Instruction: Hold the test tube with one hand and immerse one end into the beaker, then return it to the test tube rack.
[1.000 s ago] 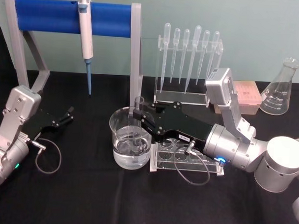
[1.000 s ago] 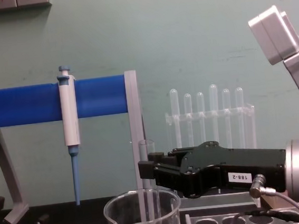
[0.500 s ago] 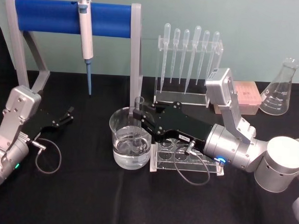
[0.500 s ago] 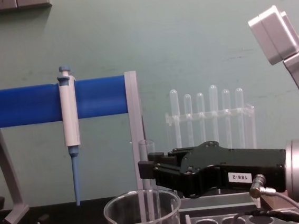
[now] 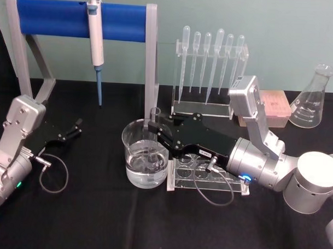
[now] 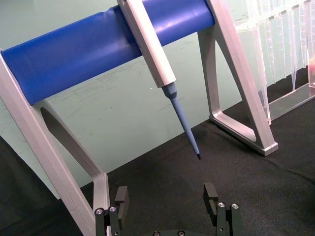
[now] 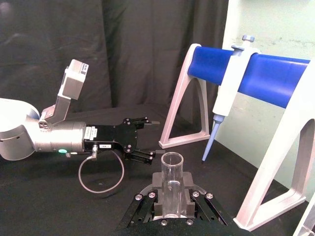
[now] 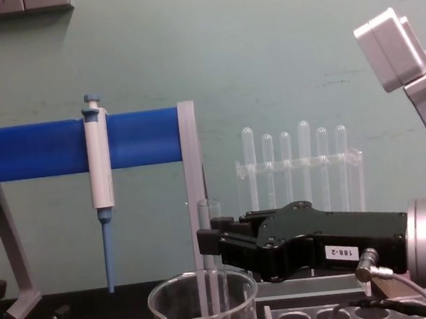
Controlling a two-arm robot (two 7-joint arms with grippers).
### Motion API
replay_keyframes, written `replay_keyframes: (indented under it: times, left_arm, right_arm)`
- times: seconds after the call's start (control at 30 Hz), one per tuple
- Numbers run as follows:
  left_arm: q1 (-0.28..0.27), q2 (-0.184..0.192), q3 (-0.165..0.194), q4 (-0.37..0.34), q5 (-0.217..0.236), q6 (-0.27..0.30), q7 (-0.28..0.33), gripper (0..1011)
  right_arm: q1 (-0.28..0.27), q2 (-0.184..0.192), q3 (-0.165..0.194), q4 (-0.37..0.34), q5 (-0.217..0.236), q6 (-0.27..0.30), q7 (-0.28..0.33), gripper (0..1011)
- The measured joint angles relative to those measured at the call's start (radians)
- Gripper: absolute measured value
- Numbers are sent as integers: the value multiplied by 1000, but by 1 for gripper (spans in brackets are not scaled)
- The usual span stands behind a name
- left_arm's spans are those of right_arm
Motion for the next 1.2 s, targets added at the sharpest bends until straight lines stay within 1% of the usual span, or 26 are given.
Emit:
replay_keyframes:
  times: [1.2]
  left_arm:
    - [0,0,0,0,0,0,0,1000]
  right_arm:
    - [0,0,0,0,0,0,0,244]
